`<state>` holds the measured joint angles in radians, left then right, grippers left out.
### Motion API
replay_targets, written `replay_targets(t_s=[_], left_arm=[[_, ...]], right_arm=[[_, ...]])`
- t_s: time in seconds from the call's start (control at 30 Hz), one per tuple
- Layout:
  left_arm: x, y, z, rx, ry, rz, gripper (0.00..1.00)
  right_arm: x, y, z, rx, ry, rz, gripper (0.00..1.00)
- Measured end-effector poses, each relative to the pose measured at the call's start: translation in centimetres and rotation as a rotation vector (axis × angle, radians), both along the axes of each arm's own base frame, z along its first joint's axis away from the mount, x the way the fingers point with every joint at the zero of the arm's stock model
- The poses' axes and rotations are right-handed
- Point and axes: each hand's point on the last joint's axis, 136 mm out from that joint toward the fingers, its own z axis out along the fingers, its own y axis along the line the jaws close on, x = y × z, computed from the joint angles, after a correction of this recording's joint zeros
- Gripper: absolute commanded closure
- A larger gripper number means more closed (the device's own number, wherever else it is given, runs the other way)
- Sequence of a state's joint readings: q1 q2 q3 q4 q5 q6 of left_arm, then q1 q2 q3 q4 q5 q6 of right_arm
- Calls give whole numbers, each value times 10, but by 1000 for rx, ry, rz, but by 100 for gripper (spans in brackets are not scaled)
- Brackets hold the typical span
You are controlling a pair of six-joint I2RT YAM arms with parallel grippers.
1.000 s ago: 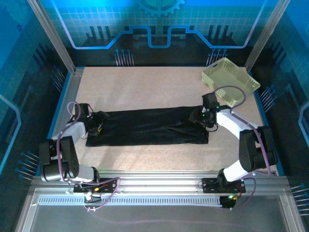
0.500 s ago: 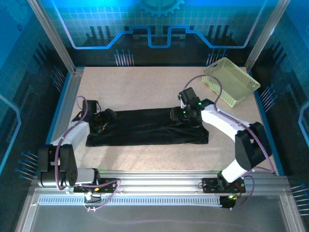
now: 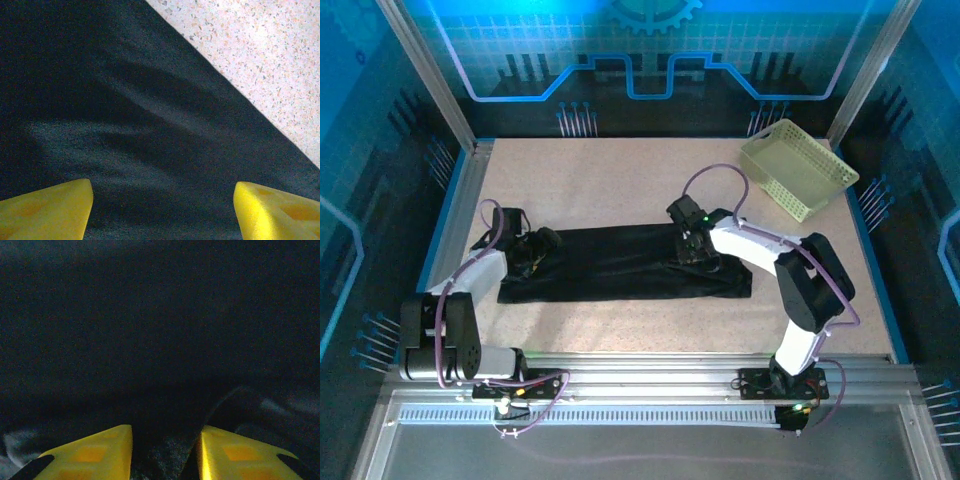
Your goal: Fold the inside-out t-shirt
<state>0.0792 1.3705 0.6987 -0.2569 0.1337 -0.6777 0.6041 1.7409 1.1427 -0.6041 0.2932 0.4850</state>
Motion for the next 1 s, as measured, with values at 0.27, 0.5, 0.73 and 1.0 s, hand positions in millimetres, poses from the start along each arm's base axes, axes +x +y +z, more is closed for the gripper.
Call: replay_targets(t_s=[0.27,0.5,0.73,1.0], left_arm=[[-1,1,-4,5,12,4,25],[-1,2,-5,8,13,5,25],[-3,5,-8,27,22,17,24],[-5,14,-10,36,26,45,24]], right_arm=[[-38,3,10,-20,-12,26,95],[-74,16,5,-34,-8,63,98],[-79,16,10,-27,-17,43,100],[-118,40,19,58,-38,93,100]])
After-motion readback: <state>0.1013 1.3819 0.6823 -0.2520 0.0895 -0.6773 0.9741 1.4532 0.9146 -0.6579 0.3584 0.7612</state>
